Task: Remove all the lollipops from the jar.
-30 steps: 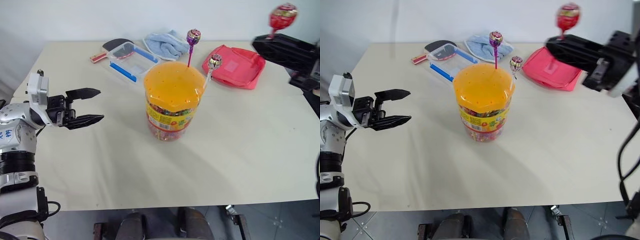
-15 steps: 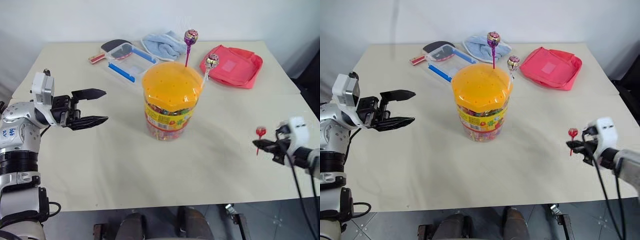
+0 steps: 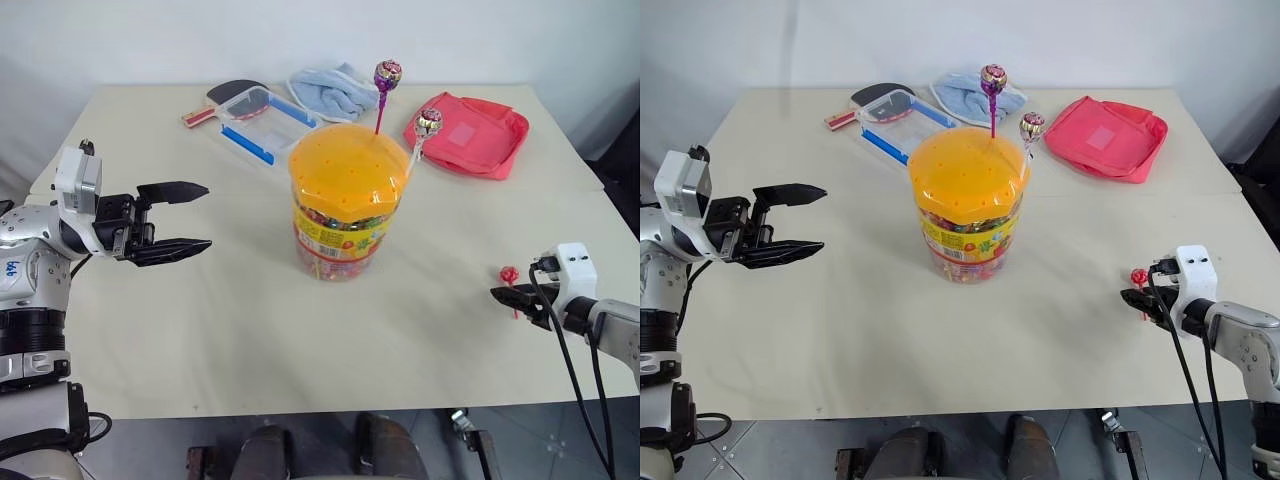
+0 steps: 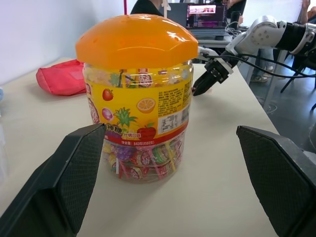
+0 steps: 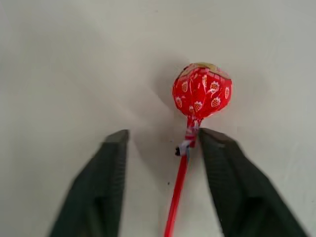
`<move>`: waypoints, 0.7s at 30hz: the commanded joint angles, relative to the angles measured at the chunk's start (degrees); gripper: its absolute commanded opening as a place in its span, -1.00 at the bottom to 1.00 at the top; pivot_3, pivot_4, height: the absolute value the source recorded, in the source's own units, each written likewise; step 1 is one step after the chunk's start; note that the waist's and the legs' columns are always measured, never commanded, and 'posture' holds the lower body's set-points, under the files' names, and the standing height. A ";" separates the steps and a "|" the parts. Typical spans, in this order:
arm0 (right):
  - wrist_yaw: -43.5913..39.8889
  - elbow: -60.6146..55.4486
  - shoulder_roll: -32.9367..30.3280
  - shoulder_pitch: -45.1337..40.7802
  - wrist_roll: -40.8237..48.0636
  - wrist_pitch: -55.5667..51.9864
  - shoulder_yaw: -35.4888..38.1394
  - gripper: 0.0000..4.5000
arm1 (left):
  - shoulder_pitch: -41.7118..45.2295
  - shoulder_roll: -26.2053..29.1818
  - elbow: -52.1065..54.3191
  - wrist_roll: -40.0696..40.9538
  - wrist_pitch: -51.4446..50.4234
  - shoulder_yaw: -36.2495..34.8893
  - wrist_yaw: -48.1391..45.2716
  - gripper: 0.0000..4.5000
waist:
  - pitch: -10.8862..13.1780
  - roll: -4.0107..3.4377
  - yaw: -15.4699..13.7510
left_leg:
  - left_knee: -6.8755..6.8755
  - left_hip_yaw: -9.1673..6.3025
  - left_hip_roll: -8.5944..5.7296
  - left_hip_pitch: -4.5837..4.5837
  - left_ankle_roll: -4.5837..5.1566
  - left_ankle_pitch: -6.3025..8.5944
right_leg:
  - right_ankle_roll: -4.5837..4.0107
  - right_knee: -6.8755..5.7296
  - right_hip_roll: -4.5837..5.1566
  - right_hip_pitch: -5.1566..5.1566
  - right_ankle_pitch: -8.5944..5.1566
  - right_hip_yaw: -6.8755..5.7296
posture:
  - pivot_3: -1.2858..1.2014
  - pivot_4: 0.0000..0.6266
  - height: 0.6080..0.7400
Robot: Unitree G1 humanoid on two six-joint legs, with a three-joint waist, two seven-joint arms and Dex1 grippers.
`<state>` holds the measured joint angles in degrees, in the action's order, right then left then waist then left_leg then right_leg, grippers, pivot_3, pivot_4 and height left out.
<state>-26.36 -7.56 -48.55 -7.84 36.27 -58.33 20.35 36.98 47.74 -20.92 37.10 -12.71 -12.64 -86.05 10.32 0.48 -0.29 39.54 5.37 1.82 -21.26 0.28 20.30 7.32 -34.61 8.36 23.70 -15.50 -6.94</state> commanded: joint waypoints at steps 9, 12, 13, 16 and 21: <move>-7.72 -18.40 -5.11 -7.83 16.21 -3.74 11.99 0.99 | 1.60 0.67 0.29 1.07 0.21 -1.07 -4.58 1.00 | 0.02 -0.02 0.48 | 0.03 0.00 0.01 0.04 0.02 0.01 | 0.00 -0.06 0.00 0.01 0.00 0.05 | 0.03 -0.52 1.00; -7.58 -16.36 -3.56 -16.02 16.65 -1.33 7.96 0.99 | 2.80 -0.03 -0.51 0.80 0.72 -0.58 -4.50 1.00 | 0.02 -0.02 0.42 | 0.05 0.00 0.01 0.04 0.02 0.02 | 0.00 -0.10 0.00 0.02 0.00 0.07 | 0.03 -0.52 1.00; -7.80 -15.57 -2.94 -18.44 16.38 -0.24 6.44 0.99 | 3.20 -0.26 -0.78 0.71 0.89 -0.43 -4.47 1.00 | 0.02 -0.02 0.41 | 0.04 0.00 0.01 0.04 0.02 0.02 | 0.00 -0.08 0.00 0.02 0.00 0.06 | 0.03 -0.52 1.00; -10.20 -10.99 0.77 -29.32 14.83 3.68 -1.04 0.99 | 4.18 -0.95 -1.12 0.66 1.16 -0.04 -4.29 1.00 | 0.02 -0.02 0.51 | 0.09 0.01 -0.01 0.01 0.03 0.02 | 0.00 -0.11 0.00 0.04 0.00 0.07 | 0.03 -0.52 1.00; -16.43 -4.62 3.53 -37.53 11.91 8.43 -7.92 0.99 | 3.90 -0.69 -0.57 0.85 1.46 -0.54 -4.09 1.00 | 0.02 -0.02 0.32 | 0.09 0.04 0.00 -0.06 0.04 0.02 | 0.00 -0.15 0.00 0.13 0.00 0.06 | 0.03 -0.52 1.00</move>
<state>-40.66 -12.82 -44.92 -44.25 48.73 -52.20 12.20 40.34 46.15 -22.99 37.23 -11.87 -11.98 -86.04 10.34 0.45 0.03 39.64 5.40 1.81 -21.35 0.35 20.34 7.32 -34.74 8.36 23.83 -15.50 -6.89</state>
